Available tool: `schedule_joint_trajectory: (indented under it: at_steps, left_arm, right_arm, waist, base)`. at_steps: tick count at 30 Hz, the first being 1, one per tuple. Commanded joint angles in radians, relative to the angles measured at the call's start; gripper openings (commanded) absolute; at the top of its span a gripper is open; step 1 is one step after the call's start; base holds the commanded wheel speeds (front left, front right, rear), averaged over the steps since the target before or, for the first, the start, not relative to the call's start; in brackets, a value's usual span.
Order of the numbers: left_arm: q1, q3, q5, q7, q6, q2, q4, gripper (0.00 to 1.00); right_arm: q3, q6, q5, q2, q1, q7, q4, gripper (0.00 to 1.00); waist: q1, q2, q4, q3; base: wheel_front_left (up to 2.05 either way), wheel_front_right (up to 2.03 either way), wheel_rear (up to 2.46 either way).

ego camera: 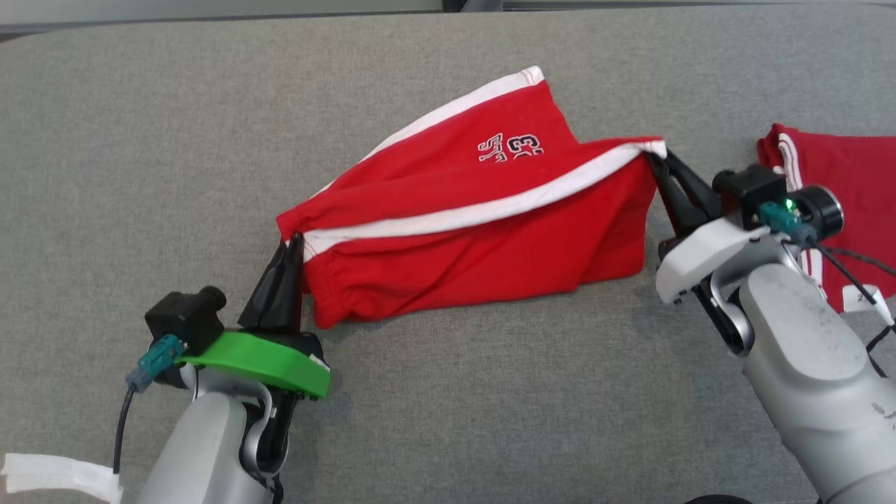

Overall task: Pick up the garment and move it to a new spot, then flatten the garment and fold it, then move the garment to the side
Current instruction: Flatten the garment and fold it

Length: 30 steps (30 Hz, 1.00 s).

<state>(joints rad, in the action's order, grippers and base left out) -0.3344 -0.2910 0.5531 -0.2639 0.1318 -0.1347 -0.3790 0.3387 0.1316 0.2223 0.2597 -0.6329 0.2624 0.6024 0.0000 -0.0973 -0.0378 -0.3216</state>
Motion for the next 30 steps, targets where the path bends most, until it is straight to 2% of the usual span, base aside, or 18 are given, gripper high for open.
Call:
schedule_joint_trajectory:
  at_steps: [1,14,25,26,27,28,29,30]
  left_arm:
    - [-0.030,0.004,-0.003,0.000,-0.001,0.008,-0.003,0.00]
    - [-0.171,0.050,-0.012,0.000,-0.001,0.062,-0.005,0.00]
    - [-0.217,0.062,-0.035,0.000,-0.001,0.081,-0.003,0.00]
    - [-0.218,0.061,-0.040,0.000,-0.001,0.082,-0.002,0.32]
    - [-0.218,0.063,-0.043,0.000,-0.001,0.082,-0.001,0.82]
    - [-0.218,0.063,-0.047,0.000,-0.001,0.082,-0.001,1.00]
    - [-0.215,0.063,-0.050,0.000,-0.001,0.083,-0.001,1.00]
    - [-0.212,0.064,-0.055,0.000,-0.001,0.083,-0.001,1.00]
  right_arm:
    - [0.000,-0.002,-0.008,-0.001,-0.031,0.002,0.014,0.00]
    - [0.011,-0.002,-0.047,0.005,-0.345,0.002,0.198,0.00]
    - [-0.004,-0.002,-0.091,-0.006,-0.469,0.002,0.288,0.00]
    - [-0.009,-0.002,-0.094,-0.005,-0.473,0.002,0.292,0.00]
    - [-0.014,-0.002,-0.095,-0.006,-0.474,0.002,0.295,0.21]
    - [-0.016,-0.002,-0.097,-0.007,-0.472,0.002,0.300,0.61]
    - [-0.022,-0.002,-0.096,-0.010,-0.470,0.002,0.300,1.00]
    - [-0.027,-0.002,-0.095,-0.013,-0.468,0.002,0.294,1.00]
  waist:
    - [0.0000,-0.0002,-0.070,-0.118]
    - [0.0000,-0.0002,-0.135,-0.260]
    - [0.0000,-0.0002,-0.156,-0.306]
    - [0.0000,-0.0002,-0.157,-0.307]
    - [0.0000,-0.0002,-0.156,-0.307]
    - [0.0000,-0.0002,-0.154,-0.306]
    - [0.0000,-0.0002,-0.152,-0.304]
    - [0.0000,-0.0002,-0.149,-0.301]
  base:
    - [0.00,0.00,0.00]
    - [0.00,0.00,0.00]
    - [0.00,0.00,0.00]
    - [0.00,0.00,0.00]
    - [0.00,0.00,0.00]
    - [0.00,0.00,0.00]
    - [0.00,0.00,0.00]
    - [0.00,0.00,0.00]
